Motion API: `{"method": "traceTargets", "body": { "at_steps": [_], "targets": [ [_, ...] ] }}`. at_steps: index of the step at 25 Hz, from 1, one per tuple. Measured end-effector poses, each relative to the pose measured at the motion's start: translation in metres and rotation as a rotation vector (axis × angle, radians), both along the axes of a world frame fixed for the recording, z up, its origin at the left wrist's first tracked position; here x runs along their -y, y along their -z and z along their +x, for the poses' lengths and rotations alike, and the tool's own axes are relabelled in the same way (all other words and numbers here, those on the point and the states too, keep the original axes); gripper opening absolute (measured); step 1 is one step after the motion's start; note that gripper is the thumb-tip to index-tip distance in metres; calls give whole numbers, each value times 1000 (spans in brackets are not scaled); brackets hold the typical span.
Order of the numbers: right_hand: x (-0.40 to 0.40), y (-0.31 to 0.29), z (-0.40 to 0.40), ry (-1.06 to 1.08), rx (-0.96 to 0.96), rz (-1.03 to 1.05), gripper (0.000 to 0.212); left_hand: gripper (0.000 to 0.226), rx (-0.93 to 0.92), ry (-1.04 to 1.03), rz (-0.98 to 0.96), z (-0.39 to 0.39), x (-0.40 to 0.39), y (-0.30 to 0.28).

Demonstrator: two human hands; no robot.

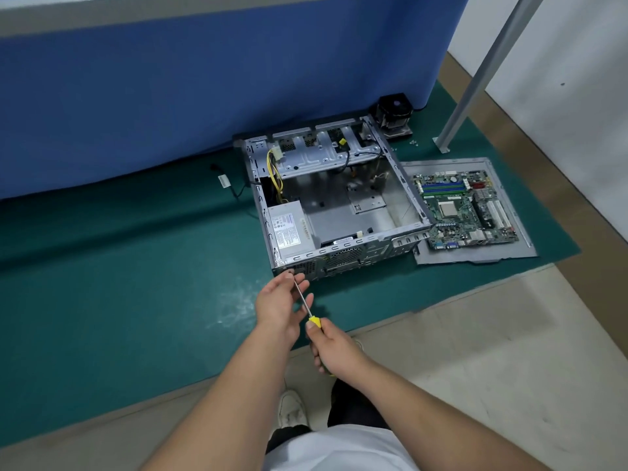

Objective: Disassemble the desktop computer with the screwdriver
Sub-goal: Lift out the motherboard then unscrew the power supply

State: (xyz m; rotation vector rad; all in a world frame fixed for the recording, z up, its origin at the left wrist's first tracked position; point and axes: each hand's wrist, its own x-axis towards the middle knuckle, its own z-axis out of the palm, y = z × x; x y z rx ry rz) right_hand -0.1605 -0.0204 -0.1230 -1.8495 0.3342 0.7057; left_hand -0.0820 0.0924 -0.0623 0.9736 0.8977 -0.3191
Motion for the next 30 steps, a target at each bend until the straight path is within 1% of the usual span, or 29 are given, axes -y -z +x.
{"method": "traceTargets", "body": {
  "at_steps": [6, 14, 20, 23, 24, 26, 28, 29, 30],
  "targets": [
    [-6, 4, 4, 19, 4, -12, 33, 17, -21, 2, -15, 5, -7, 4],
    [-13, -3, 4, 55, -14, 6, 33, 15, 10, 24, 0, 4, -13, 9],
    [-25, -18, 2, 110, 4, -58, 31, 10, 15, 76, 39, 6, -16, 10],
    [-34, -30, -2, 110, 66, -196, 32, 5, 7, 117, 106, 6, -19, 10],
    [-37, -35, -3, 99, 83, -258, 32, 6, 5, 153, 143, 5, -20, 9],
    [-41, -42, -3, 65, 109, -414, 34, 15, 3, 245, 234, 0, -20, 12],
    [-42, -47, 0, 19, 131, -587, 32, 20, 7, 290, 321, -5, -20, 14],
    [-42, -49, 1, 10, 131, -644, 30, 22, 11, 296, 355, -6, -19, 14],
    [-42, -50, 3, 4, 112, -654, 28, 23, 17, 304, 376, -7, -18, 14]
  ]
}}
